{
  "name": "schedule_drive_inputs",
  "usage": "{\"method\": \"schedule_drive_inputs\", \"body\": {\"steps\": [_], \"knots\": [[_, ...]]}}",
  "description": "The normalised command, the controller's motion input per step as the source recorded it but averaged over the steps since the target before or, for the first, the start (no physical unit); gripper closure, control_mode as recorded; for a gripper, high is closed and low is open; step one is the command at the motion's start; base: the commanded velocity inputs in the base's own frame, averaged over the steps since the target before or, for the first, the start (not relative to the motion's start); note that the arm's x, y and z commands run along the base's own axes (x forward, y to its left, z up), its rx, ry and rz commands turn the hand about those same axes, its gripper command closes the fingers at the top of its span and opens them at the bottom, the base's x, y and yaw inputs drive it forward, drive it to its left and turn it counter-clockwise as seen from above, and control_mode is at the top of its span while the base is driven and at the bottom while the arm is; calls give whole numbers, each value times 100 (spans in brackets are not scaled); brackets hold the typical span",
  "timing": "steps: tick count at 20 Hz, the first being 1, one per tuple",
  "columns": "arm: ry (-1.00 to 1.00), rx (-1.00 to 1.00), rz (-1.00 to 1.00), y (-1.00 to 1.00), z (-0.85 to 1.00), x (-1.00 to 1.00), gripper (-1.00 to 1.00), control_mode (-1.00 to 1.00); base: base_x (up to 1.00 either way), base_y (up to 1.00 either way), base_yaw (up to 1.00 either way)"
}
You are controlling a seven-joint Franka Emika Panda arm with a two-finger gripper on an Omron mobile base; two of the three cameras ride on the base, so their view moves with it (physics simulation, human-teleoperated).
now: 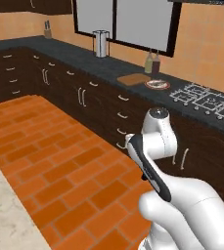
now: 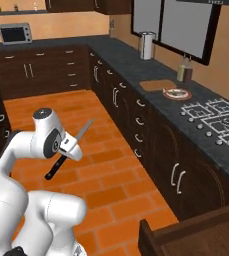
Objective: Pick up the knife from the drawer and place it on the cutting board. Then place the meat from the plate to the cutting board.
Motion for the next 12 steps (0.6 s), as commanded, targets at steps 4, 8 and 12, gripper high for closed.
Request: {"method": "schedule_drive_inputs", "body": {"steps": [4, 8, 12], "knots": [[0, 0, 0, 0, 0, 0, 100, 100, 100, 38, -16], [0, 0, 0, 0, 0, 0, 100, 100, 100, 57, -27], [0, 0, 0, 0, 0, 0, 100, 100, 100, 56, 33]]}}
